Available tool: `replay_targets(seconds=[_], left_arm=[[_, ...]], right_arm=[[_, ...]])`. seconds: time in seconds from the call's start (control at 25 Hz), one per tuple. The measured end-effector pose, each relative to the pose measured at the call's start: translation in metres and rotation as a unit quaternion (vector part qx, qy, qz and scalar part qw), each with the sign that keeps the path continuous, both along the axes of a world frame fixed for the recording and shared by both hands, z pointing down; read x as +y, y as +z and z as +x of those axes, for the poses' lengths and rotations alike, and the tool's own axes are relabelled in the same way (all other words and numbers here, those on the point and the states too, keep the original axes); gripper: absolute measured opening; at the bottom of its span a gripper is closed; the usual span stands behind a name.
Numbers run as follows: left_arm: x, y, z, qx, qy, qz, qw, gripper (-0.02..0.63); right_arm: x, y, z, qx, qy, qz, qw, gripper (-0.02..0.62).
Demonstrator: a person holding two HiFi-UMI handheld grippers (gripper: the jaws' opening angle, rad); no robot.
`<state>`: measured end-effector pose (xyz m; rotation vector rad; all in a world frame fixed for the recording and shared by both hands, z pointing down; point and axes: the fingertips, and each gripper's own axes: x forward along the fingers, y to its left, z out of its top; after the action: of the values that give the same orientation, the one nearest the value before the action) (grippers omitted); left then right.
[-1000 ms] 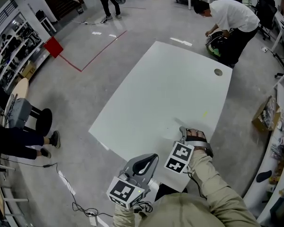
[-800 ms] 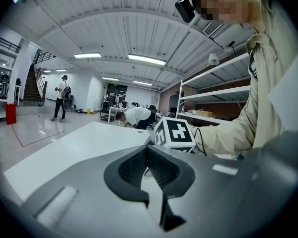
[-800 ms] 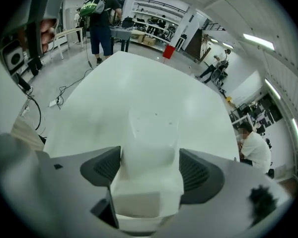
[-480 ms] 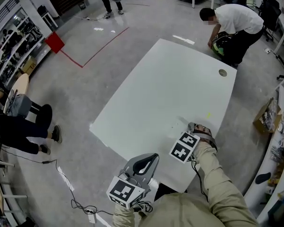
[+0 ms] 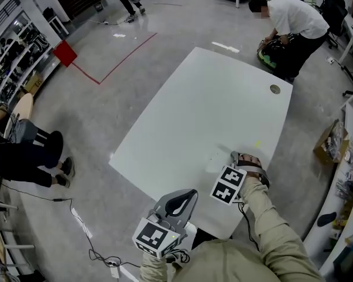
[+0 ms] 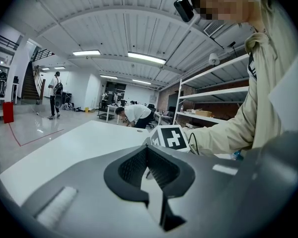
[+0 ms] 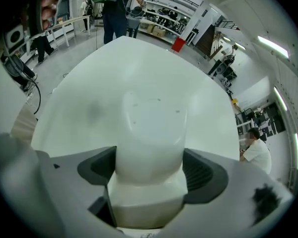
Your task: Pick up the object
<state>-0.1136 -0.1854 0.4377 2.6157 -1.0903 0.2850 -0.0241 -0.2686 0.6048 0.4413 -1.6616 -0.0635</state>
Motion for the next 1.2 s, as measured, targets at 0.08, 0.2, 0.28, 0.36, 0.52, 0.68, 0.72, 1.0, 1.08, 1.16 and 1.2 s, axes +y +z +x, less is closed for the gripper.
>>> replay_targets(seconds=[0.08,0.2,0.28,0.36,0.52,0.68,0.72,1.0,1.08,1.16,1.2], left_arm=[[-0.001,-0.001,-0.002,-0.001,-0.001,-0.001,1.0000,0.006],[0.000,-0.002,-0.001,-0.004,0.005,0.000,1.0000,0.006],[0.001,-0.003,0.001,-0.006,0.004,0.001,1.0000,0.006],[0.001,-0.004,0.003,-0.008,0.008,0.004,0.9999,0.006],[0.003,-0.012,0.008,-0.009,0.016,0.015,0.9997,0.006],[0.007,-0.019,0.018,-0.011,0.019,0.023,0.9995,0.006],[0.008,-0.021,0.019,-0.011,0.018,0.025,0.9995,0.006],[0.023,-0.030,0.038,-0.019,0.032,0.035,0.9987,0.006],[0.027,-0.033,0.043,-0.021,0.033,0.039,0.9985,0.006],[0.030,-0.036,0.048,-0.022,0.031,0.043,0.9984,0.006],[0.032,-0.038,0.051,-0.022,0.031,0.045,0.9982,0.006]], right_arm=[[-0.001,-0.006,-0.003,-0.026,0.012,0.005,1.000,0.436],[-0.002,-0.022,-0.006,-0.079,0.035,0.021,0.996,0.430],[-0.001,-0.037,-0.010,-0.132,0.052,0.029,0.989,0.430],[0.001,-0.057,-0.017,-0.207,0.067,0.031,0.976,0.430],[0.013,-0.103,-0.031,-0.363,0.066,0.038,0.929,0.430],[0.028,-0.147,-0.026,-0.510,0.086,0.038,0.855,0.430],[0.030,-0.156,-0.023,-0.535,0.091,0.039,0.839,0.430],[0.041,-0.202,-0.001,-0.633,0.111,0.044,0.765,0.430],[0.045,-0.212,0.004,-0.642,0.104,0.050,0.758,0.430],[0.051,-0.217,0.007,-0.643,0.096,0.057,0.758,0.430],[0.055,-0.221,0.008,-0.642,0.090,0.061,0.758,0.430]])
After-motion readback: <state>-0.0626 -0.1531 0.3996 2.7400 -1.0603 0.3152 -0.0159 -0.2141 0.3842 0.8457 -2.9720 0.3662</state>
